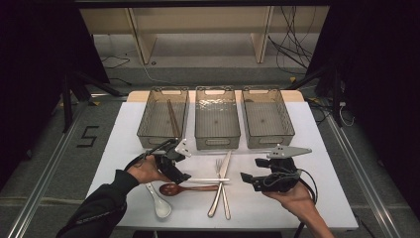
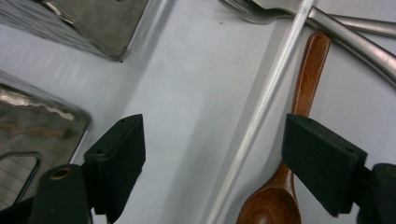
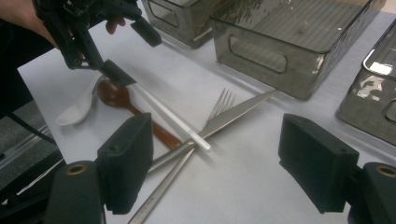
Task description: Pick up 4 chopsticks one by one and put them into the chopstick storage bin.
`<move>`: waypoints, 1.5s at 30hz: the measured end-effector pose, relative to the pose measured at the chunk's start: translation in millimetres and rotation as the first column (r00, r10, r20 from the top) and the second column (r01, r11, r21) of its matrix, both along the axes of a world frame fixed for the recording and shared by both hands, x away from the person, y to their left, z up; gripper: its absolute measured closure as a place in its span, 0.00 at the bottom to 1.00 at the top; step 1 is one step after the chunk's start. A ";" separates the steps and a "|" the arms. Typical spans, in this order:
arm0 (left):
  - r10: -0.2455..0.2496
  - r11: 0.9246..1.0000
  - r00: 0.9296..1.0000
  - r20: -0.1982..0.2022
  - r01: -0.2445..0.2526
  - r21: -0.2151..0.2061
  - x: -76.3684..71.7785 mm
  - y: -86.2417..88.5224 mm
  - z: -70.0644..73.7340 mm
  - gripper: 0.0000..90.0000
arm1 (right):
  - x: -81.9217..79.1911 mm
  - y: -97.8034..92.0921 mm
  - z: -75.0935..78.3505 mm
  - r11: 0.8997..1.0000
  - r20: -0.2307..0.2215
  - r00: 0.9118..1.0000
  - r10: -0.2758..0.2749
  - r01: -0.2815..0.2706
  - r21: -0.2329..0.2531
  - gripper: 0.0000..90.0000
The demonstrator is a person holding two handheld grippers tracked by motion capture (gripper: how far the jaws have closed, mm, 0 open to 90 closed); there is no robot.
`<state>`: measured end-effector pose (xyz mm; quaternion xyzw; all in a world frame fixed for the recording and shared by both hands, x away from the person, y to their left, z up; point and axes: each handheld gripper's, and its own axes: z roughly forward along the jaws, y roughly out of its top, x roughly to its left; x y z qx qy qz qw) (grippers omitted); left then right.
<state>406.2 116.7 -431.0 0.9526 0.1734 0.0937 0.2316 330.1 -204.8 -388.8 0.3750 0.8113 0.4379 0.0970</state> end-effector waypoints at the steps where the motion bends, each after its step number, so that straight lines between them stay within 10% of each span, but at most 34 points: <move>1: -0.008 1.000 1.000 -0.002 0.008 0.011 0.0 -0.8 -0.2 0.26 | 0.0 0.1 0.0 1.000 -0.001 1.000 0.001 -0.001 0.000 0.31; 45: -0.153 0.979 0.979 -0.133 0.168 0.111 7.4 -18.8 -32.3 0.81 | 1.4 0.1 -0.6 1.000 -0.005 1.000 0.001 -0.001 -0.009 0.31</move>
